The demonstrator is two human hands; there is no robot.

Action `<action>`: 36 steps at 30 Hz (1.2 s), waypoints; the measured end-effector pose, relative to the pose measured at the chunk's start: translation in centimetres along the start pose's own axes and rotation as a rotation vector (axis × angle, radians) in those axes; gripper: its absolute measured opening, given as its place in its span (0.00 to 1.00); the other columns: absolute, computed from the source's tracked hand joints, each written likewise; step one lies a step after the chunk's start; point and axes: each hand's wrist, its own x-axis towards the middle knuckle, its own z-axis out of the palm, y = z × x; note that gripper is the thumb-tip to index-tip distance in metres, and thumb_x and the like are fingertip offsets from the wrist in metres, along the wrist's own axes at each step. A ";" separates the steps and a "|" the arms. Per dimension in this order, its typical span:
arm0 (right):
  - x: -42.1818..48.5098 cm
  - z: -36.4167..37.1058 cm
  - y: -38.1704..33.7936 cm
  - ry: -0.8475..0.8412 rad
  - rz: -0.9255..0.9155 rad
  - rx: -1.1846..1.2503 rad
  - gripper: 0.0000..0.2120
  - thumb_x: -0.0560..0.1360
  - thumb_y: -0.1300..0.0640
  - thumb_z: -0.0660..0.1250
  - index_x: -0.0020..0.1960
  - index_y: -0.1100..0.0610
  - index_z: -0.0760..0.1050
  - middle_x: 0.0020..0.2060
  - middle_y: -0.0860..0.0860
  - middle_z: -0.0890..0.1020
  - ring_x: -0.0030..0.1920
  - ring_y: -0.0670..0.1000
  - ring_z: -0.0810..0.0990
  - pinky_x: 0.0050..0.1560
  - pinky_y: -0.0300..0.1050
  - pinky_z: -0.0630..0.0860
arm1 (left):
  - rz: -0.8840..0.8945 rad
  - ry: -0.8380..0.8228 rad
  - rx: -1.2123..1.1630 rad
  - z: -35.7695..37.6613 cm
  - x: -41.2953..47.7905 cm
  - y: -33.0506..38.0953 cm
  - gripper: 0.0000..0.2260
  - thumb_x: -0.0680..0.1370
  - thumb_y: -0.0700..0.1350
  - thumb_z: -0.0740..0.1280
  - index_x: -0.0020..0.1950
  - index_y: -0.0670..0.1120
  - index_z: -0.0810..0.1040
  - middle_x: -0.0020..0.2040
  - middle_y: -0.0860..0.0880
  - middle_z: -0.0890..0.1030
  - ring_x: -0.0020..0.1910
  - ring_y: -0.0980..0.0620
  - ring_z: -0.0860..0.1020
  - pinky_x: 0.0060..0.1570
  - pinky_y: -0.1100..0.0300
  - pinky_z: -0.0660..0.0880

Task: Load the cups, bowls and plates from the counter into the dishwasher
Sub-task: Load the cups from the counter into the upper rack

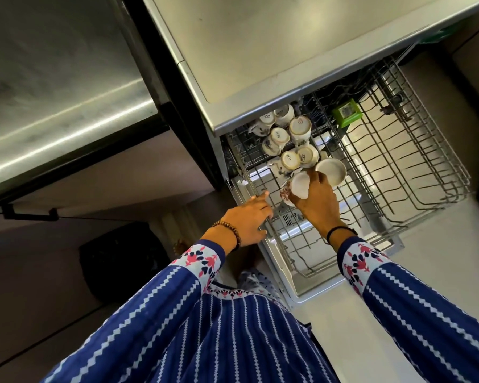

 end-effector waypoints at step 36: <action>-3.9 -9.8 -30.5 -0.075 -0.645 0.467 0.12 0.76 0.50 0.72 0.58 0.49 0.77 0.48 0.40 0.81 0.48 0.34 0.80 0.49 0.33 0.81 | -0.331 1.073 -0.153 -21.5 -16.4 -7.9 0.09 0.78 0.49 0.65 0.58 0.53 0.78 0.49 0.56 0.83 0.51 0.53 0.81 0.43 0.56 0.78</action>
